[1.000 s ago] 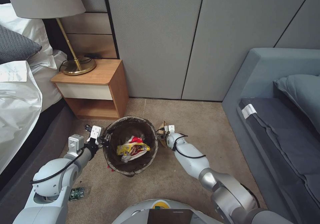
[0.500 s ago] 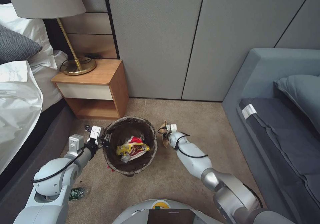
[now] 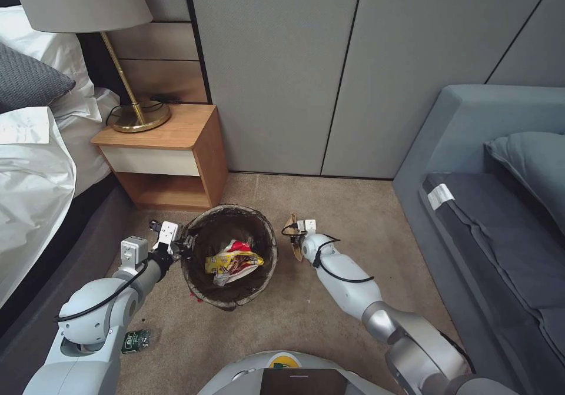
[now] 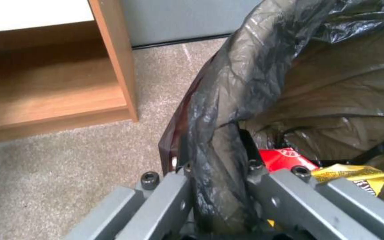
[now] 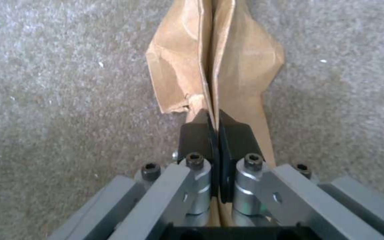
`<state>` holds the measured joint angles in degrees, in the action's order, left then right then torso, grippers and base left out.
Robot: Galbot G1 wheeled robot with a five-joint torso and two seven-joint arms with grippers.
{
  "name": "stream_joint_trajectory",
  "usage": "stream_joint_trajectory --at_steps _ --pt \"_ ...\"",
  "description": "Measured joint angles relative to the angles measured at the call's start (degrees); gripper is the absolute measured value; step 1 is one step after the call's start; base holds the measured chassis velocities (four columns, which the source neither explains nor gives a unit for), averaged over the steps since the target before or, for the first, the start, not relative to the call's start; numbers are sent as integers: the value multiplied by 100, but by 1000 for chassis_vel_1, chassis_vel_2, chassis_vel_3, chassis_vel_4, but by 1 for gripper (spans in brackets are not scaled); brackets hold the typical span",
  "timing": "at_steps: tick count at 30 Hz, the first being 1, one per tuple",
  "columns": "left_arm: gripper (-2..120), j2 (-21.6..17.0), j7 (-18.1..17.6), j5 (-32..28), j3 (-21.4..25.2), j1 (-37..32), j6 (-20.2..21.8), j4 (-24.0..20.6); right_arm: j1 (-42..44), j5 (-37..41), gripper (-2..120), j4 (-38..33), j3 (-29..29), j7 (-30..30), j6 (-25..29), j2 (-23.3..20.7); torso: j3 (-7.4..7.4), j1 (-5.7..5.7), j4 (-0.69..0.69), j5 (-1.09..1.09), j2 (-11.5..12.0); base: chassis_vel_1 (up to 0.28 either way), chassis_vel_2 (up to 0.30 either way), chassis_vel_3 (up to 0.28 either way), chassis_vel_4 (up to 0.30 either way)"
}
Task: Pick up the trash bin, then pick up the garbage from the floor and place it into the trash bin.
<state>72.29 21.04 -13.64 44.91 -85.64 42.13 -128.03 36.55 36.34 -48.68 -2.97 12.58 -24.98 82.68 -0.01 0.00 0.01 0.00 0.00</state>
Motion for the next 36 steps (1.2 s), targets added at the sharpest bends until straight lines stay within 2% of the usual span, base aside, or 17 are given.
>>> stream_joint_trajectory --at_steps 7,9,18,20,21,23,25,26,28,31,32,34,36 --pt "0 -15 8 1 21 -11 0 -7 178 476 0 -811 -85 272 -98 -306 0 0 -3 -1 0 0 0 0 0" --pt "0 -15 8 1 23 -10 0 -24 261 797 0 -1360 -119 419 -178 -516 0 0 -1 -1 0 0 0 0 0" --pt "0 -24 5 0 34 -3 0 -45 463 1250 0 -2314 -106 612 -338 -857 0 0 0 0 0 0 0 0 0" --pt "0 -59 2 -2 48 3 0 -45 746 1642 0 -3264 24 792 -474 -1323 1 0 0 0 0 0 0 0 0" --pt "0 -59 2 -2 48 3 0 -45 746 1642 0 -3264 24 792 -474 -1323 1 0 0 0 0 0 0 0 0" --pt "0 -77 3 -3 50 3 0 -45 1022 1889 0 -4061 172 898 -567 -1893 1 0 -3 1 0 0 0 0 0" --pt "0 -79 3 -4 49 4 0 -45 1075 1946 0 -4229 213 923 -580 -2014 1 0 -3 0 0 0 0 0 0" --pt "0 -80 3 -4 49 8 0 -43 1222 2117 0 -4738 329 971 -630 -2305 1 0 -4 2 0 0 0 0 0" --pt "0 -80 3 -4 48 13 0 -39 1304 2203 0 -5016 399 975 -656 -2447 1 0 -3 1 0 0 0 0 0" --pt "0 -77 2 -2 38 37 0 -16 1572 2594 0 -6148 746 947 -724 -3009 1 0 -1 2 0 0 0 0 0" --pt "0 -77 2 -2 38 37 0 -16 1572 2594 0 -6148 746 947 -724 -3009 1 0 -1 2 0 0 0 0 0" --pt "0 -77 1 -1 35 53 0 -3 1604 2958 0 -6896 926 883 -757 -3329 1 0 -2 1 0 0 0 0 0" --pt "0 -77 1 0 34 55 0 1 1587 3069 0 -7100 959 858 -765 -3406 1 0 -2 1 0 0 0 0 0"
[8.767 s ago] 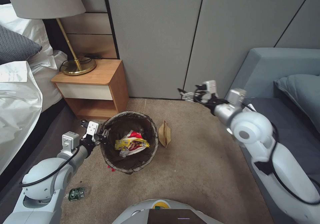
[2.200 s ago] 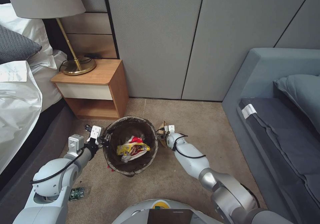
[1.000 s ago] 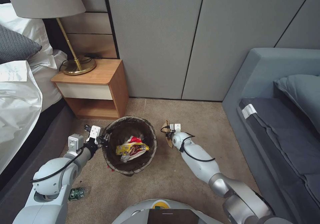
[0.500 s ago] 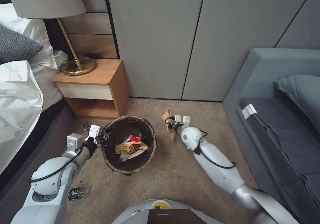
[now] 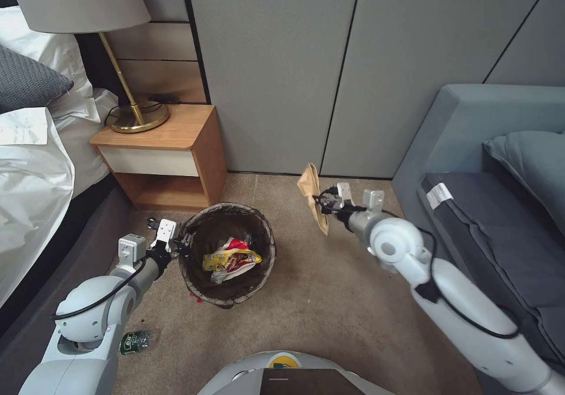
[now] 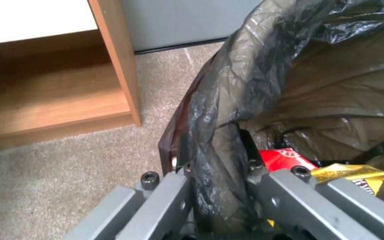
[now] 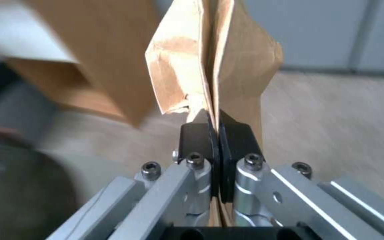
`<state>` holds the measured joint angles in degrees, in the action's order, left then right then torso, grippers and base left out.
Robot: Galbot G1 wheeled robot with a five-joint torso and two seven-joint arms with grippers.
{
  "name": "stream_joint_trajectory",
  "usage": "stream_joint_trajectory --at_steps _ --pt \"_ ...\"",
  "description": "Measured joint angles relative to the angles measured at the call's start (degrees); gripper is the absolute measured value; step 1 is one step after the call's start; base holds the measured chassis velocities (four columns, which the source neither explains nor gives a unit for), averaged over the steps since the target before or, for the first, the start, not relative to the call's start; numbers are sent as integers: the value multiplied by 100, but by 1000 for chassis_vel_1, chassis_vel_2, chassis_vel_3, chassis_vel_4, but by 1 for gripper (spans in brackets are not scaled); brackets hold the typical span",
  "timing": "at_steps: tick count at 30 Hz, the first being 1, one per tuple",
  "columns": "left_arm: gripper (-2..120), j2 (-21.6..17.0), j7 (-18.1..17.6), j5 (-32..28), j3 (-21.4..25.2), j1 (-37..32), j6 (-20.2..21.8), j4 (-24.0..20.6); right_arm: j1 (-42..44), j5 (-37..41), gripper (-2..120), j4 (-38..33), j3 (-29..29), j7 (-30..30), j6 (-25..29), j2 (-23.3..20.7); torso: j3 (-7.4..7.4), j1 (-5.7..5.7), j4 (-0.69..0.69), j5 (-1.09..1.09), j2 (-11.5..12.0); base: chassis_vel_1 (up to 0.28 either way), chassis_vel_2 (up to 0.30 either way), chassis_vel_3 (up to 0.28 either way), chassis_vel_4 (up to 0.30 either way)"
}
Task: Pick up the trash bin, then pick up the garbage from the floor and place it into the trash bin.
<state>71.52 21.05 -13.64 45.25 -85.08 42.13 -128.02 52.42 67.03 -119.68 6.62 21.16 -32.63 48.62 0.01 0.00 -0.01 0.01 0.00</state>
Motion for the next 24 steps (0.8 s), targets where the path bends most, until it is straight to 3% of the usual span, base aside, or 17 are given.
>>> stream_joint_trajectory --at_steps 3,7,13,19,24 --pt "0 -2 -2 9 -4 -6 0 12 -304 632 0 -774 68 -116 -22 -312 0 0 1 -1 0 0 0 0 0" --pt "0 4 -6 29 -8 -8 0 29 -1003 1209 0 -1179 -131 -259 -34 -504 0 0 1 -1 0 0 0 0 0" --pt "0 11 -7 40 -10 20 0 67 -1920 1702 0 -1235 -665 -453 -50 -492 0 0 1 -1 0 0 0 0 0" --pt "0 29 -15 76 -18 82 0 236 -3441 2312 0 -956 -1989 -300 -41 43 -2 0 3 -4 0 0 0 0 0" --pt "0 26 -17 75 33 114 0 318 -3916 2539 0 -869 -2639 33 -54 392 -1 0 3 -4 0 0 0 0 0"
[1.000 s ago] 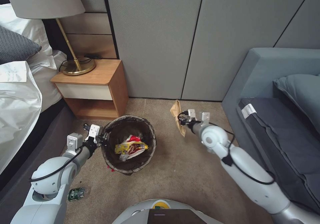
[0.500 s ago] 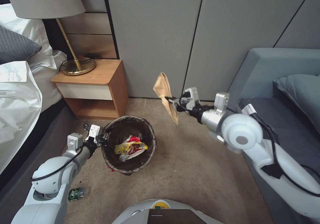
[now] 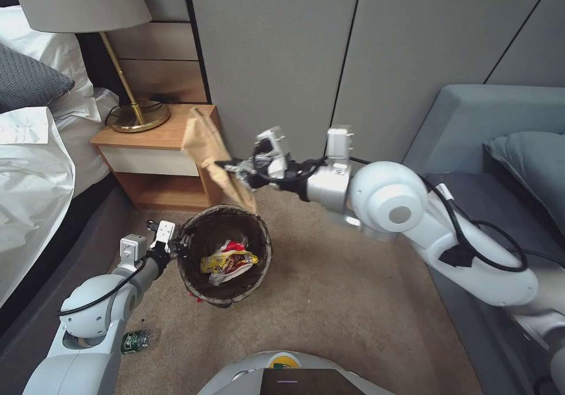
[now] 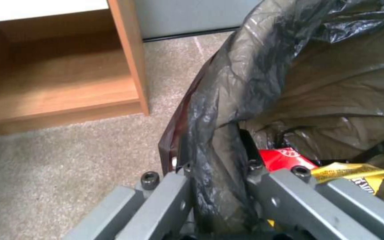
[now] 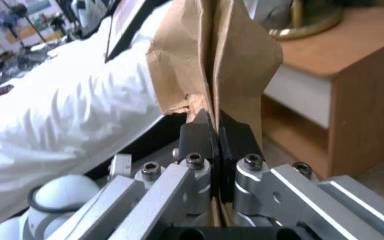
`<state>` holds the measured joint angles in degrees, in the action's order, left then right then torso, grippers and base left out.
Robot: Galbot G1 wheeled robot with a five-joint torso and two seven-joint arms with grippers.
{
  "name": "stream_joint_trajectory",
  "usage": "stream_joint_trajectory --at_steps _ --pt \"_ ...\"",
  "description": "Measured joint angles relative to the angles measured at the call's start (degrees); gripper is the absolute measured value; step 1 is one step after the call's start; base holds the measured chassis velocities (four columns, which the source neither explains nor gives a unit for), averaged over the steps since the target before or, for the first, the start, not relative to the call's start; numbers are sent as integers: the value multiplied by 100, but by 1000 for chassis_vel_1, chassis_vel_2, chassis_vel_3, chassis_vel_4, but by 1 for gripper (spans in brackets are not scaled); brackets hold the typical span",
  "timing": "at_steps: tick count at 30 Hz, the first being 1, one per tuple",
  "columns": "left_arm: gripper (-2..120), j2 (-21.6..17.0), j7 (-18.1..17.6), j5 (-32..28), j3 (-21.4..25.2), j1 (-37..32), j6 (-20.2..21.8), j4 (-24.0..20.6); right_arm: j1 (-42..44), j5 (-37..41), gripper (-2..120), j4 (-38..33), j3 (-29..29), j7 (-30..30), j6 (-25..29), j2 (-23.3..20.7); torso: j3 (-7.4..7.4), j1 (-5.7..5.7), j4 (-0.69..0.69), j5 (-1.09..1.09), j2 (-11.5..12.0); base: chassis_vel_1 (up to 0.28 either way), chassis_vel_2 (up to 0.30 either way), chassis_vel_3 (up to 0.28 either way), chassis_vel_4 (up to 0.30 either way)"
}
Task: Pick up the trash bin, then pick up the garbage from the floor and place it into the trash bin.
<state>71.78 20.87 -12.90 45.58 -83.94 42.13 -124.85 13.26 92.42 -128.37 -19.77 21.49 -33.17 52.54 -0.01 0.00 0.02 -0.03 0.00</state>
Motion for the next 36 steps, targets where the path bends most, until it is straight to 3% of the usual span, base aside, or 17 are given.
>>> stream_joint_trajectory --at_steps 12,27,36 --pt "0 -1 -4 -13 2 116 0 150 392 -429 0 362 -779 178 8 209 0 0 -2 2 0 0 0 0 0" --pt "0 -41 -5 -64 39 158 0 209 1231 -1064 0 925 -1003 89 22 305 1 0 -2 3 0 0 0 0 0" --pt "0 -37 -4 -63 24 147 0 216 1267 -1292 0 1563 -1313 69 64 693 1 0 -1 2 0 0 0 0 0"
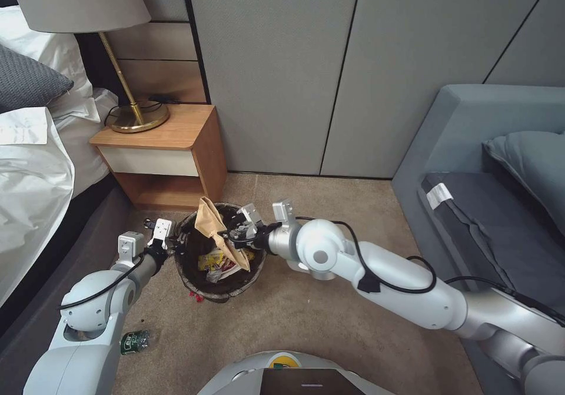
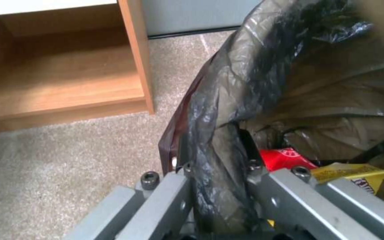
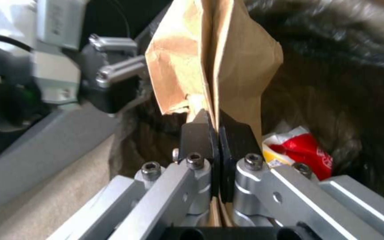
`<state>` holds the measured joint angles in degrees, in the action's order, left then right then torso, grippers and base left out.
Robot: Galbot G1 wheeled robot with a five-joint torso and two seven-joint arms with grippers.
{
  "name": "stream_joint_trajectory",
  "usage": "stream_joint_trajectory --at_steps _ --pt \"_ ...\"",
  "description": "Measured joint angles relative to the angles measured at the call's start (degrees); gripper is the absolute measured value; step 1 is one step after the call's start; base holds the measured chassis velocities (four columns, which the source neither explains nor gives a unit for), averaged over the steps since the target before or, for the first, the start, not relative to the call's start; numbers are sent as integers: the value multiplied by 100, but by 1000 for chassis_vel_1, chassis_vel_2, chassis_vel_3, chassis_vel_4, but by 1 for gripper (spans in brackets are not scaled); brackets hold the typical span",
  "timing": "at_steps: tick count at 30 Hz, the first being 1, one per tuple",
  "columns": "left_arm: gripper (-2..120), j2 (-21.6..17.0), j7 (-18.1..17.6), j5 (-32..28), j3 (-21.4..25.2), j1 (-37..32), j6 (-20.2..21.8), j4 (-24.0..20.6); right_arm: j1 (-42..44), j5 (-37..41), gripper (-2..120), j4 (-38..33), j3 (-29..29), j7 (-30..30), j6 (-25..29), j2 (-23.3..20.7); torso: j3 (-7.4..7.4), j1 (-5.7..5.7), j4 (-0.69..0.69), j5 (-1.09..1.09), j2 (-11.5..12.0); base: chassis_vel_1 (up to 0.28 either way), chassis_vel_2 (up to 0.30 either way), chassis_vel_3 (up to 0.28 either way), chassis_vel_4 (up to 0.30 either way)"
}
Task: Pick up the trash bin, then pick up the garbage from the floor and place it into the trash bin.
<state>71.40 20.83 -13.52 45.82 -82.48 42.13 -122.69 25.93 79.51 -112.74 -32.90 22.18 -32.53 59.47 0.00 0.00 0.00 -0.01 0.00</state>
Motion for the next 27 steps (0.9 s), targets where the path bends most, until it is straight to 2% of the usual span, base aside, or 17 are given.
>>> stream_joint_trajectory --at_steps 12,16,18,19,22,24,27 --pt "0 -14 -7 -16 25 -20 0 -27 -22 -177 0 680 -234 12 70 585 0 0 0 0 0 0 0 0 0" --pt "0 -4 -7 -16 23 -20 0 -18 -24 -213 2 784 -245 -12 73 652 0 0 0 0 0 0 0 0 0" --pt "0 7 5 -21 -8 -19 -1 -18 -23 -229 10 866 -248 -36 84 705 0 0 -2 0 0 0 0 0 0" --pt "0 7 5 -21 -8 -19 -1 -18 -23 -229 10 866 -248 -36 84 705 0 0 -2 0 0 0 0 0 0" --pt "0 21 6 -20 -7 -31 -1 -7 -16 -268 26 1002 -249 -58 107 818 0 0 -1 0 0 0 0 0 0" --pt "0 21 6 -20 -7 -31 -1 -7 -16 -271 28 1007 -249 -59 108 823 0 0 -1 0 0 0 0 0 0" --pt "0 37 10 -20 4 -33 -1 -3 -33 -350 43 1112 -250 -70 120 936 0 0 0 0 0 0 0 0 0"
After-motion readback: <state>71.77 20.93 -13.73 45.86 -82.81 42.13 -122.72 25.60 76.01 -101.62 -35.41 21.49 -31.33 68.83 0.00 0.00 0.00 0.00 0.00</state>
